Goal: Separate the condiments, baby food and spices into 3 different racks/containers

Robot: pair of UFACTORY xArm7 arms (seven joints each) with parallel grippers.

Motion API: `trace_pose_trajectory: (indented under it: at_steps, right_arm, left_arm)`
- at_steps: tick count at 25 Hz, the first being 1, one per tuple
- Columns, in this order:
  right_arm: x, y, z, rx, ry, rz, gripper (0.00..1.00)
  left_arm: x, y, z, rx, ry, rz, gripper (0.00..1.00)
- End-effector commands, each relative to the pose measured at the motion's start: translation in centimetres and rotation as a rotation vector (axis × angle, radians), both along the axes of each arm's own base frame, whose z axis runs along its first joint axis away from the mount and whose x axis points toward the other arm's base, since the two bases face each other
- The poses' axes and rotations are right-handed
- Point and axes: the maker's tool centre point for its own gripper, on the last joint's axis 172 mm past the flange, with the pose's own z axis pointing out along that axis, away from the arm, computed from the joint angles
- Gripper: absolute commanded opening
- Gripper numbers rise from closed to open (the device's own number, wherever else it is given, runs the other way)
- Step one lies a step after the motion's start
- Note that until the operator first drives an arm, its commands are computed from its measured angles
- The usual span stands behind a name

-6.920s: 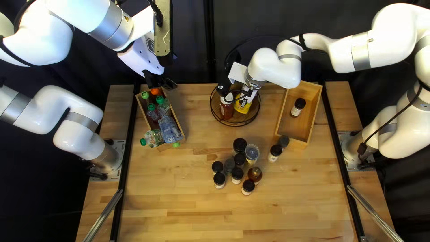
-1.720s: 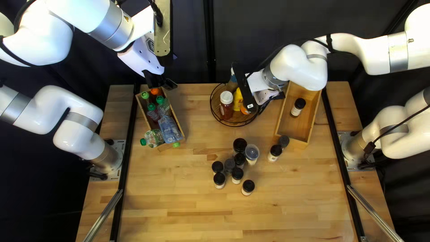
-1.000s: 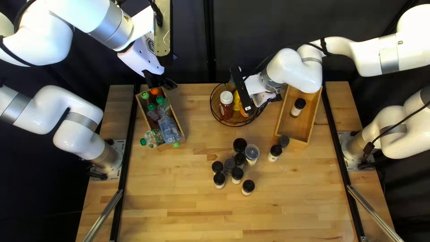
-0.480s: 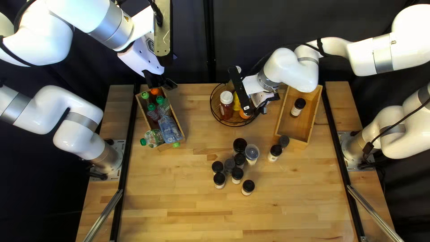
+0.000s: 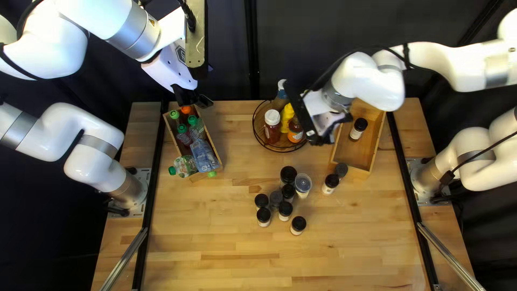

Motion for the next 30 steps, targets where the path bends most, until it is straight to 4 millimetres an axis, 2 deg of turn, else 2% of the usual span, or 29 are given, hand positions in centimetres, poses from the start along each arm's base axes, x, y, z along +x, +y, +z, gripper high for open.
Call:
trace_pose_trajectory:
  at_steps: [1, 6, 9, 15, 24, 25, 26, 27, 30]
  right_arm:
    - [-4.3, 2.4, -2.8, -0.043, 0.065, 0.043, 1.0]
    - [-7.3, 2.5, -5.4, -0.105, 0.091, 0.025, 1.0]
    - [-8.0, 2.3, -6.6, -0.122, 0.094, 0.006, 1.0]
    - [-8.3, 1.5, -9.1, -0.146, 0.102, -0.024, 1.0]
    - [-7.7, -0.2, -11.6, -0.141, 0.114, -0.043, 1.0]
    - [-7.7, -0.2, -11.8, -0.139, 0.114, -0.044, 0.81]
    - [-7.7, -0.3, -12.0, -0.138, 0.115, -0.045, 0.33]
    - [-7.7, -0.4, -12.2, -0.138, 0.116, -0.045, 0.02]
    - [-7.8, -0.4, -12.2, -0.136, 0.117, -0.043, 0.0]
  left_arm:
    - [0.0, 0.0, 0.0, 0.0, 0.0, 0.0, 1.0]
    - [0.0, 0.0, 0.0, 0.0, 0.0, 0.0, 1.0]
    - [0.0, 0.0, 0.0, 0.0, 0.0, 0.0, 1.0]
    - [0.0, 0.0, 0.0, 0.0, 0.0, 0.0, 1.0]
    - [0.0, 0.0, 0.0, 0.0, 0.0, 0.0, 1.0]
    - [0.0, 0.0, 0.0, 0.0, 0.0, 0.0, 1.0]
    - [0.0, 0.0, 0.0, 0.0, 0.0, 0.0, 1.0]
    - [0.0, 0.0, 0.0, 0.0, 0.0, 0.0, 1.0]
    - [0.0, 0.0, 0.0, 0.0, 0.0, 0.0, 1.0]
